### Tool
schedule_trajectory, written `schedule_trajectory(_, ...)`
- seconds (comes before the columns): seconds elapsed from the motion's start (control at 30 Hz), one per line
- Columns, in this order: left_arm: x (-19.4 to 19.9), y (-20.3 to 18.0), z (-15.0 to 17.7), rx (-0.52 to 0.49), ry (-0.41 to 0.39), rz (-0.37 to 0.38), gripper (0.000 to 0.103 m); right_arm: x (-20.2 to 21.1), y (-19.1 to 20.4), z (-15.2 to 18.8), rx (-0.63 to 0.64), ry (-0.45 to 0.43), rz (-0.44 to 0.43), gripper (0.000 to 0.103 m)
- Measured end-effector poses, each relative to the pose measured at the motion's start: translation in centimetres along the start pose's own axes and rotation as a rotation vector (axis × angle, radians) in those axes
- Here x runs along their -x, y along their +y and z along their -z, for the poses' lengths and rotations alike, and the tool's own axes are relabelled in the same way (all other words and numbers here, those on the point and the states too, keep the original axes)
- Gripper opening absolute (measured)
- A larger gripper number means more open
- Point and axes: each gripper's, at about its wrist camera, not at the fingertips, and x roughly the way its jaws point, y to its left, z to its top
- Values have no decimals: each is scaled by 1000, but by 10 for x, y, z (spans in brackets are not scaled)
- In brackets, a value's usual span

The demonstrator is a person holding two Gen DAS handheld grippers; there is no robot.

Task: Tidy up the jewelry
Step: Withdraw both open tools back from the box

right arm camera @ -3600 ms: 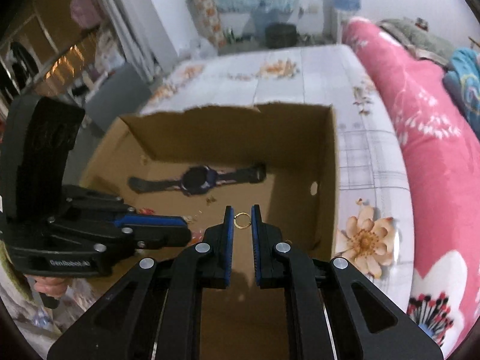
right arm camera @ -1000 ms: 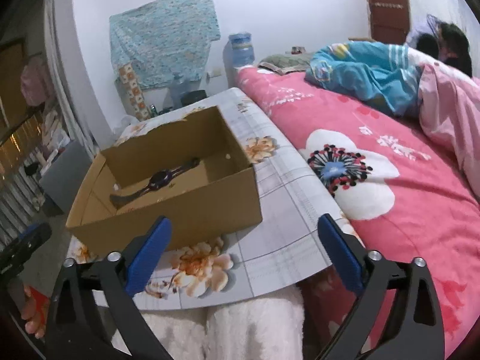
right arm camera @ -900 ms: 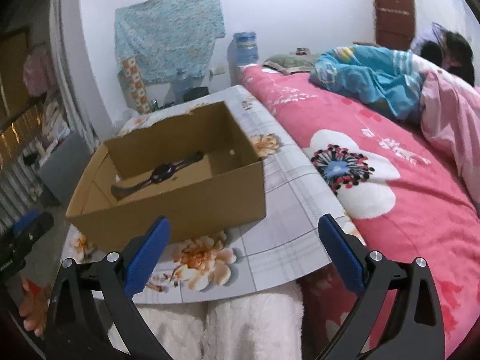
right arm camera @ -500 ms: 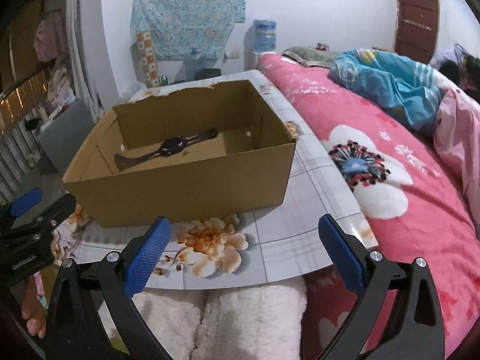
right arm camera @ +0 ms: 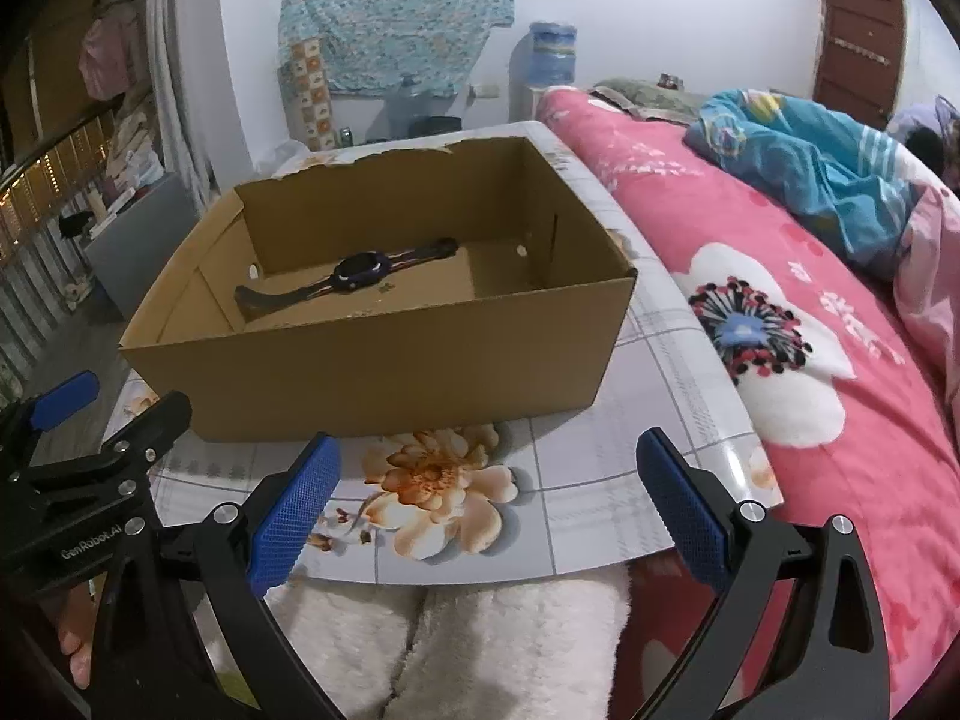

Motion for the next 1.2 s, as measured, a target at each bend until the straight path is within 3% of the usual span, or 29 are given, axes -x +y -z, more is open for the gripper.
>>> schedule_trajectory(1.2, -4, 0, -2, 27, 33, 10, 97, -1, 1, -2, 3, 7, -13, 95)
